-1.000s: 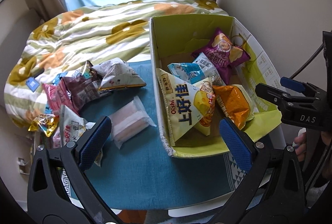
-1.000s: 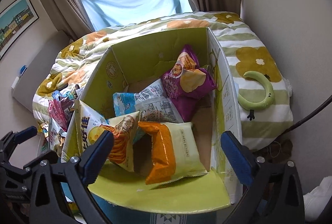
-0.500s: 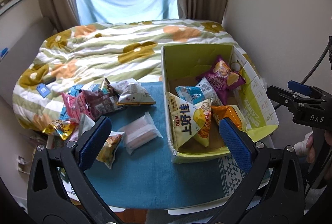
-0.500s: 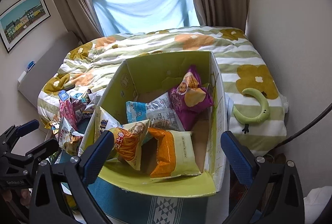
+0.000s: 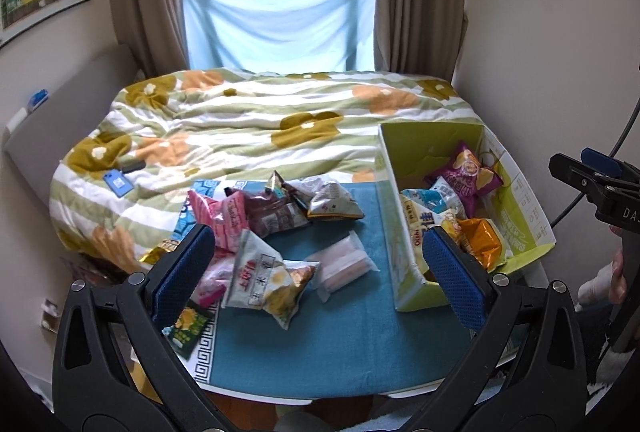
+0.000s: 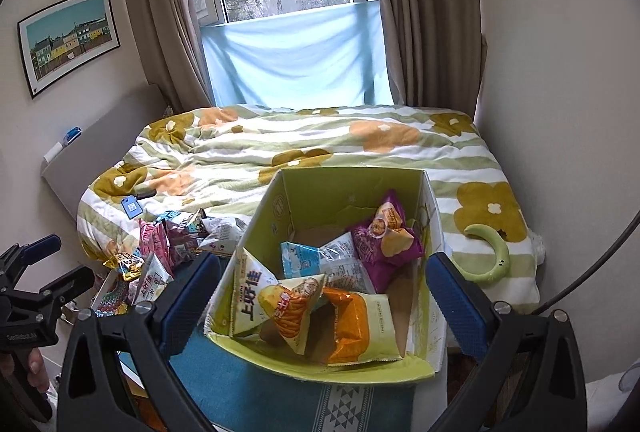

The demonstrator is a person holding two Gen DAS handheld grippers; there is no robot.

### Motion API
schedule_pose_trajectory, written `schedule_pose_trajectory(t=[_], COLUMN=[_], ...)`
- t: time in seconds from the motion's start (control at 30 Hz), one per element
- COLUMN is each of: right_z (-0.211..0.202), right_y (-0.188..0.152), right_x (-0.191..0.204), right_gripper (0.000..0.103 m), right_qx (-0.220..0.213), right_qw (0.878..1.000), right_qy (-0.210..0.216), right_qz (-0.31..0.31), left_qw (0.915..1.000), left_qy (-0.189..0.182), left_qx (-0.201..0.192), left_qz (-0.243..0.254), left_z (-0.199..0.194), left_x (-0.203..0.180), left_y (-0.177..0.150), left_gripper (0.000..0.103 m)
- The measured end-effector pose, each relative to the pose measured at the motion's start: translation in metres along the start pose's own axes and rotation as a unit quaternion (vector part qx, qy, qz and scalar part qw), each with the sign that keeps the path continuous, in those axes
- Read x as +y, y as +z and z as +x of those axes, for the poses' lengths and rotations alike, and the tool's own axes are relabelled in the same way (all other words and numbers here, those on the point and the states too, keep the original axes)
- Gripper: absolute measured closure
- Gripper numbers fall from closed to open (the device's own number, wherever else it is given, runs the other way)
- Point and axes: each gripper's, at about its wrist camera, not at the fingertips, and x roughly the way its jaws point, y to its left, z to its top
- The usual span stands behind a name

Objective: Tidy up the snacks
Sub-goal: 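Withdraw both tools from the box back over the table, then grasp the green cracker pack with left tool while right grasps Oishi corn roll bag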

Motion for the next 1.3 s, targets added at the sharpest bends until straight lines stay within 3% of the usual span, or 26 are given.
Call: schedule_pose_trajectory(t=[0.37, 0.7, 0.87, 1.0, 1.13, 1.3], right_z=[0.005, 0.028, 0.046, 0.067, 0.093, 0.132], right_y=[-0.014, -0.047, -0.071, -0.089, -0.104, -0.122], right_x=[0.109, 0.203, 0.230, 0.240, 0.238, 0.235], right_gripper=[0.001, 0.001, 0.001, 0.001, 0.001, 0.001], right_qx=[-0.022, -0.005, 0.005, 0.040, 0.064, 0.093], right_qw=[1.000, 1.000, 1.000, 0.999, 0.998, 0.995], right_qy=[0.013, 0.021, 0.004, 0.002, 0.005, 0.014], right_qz=[0.010, 0.008, 0.016, 0.007, -0.007, -0.038], left_qw=[0.9999, 0.9989, 0.9956, 0.9907, 0.9841, 0.9777], left_qy=[-0.009, -0.027, -0.032, -0.038, -0.038, -0.042], left_qx=[0.013, 0.031, 0.072, 0.113, 0.153, 0.186], left_qz=[-0.001, 0.023, 0.051, 0.066, 0.082, 0.088], left_z=[-0.007, 0.008, 0.040, 0.072, 0.107, 0.151], left_x=[0.125, 0.207, 0.223, 0.226, 0.218, 0.209], left_y=[-0.021, -0.053, -0.086, -0.114, -0.141, -0.171], left_gripper=[0.000, 0.000, 0.000, 0.000, 0.011, 0.014])
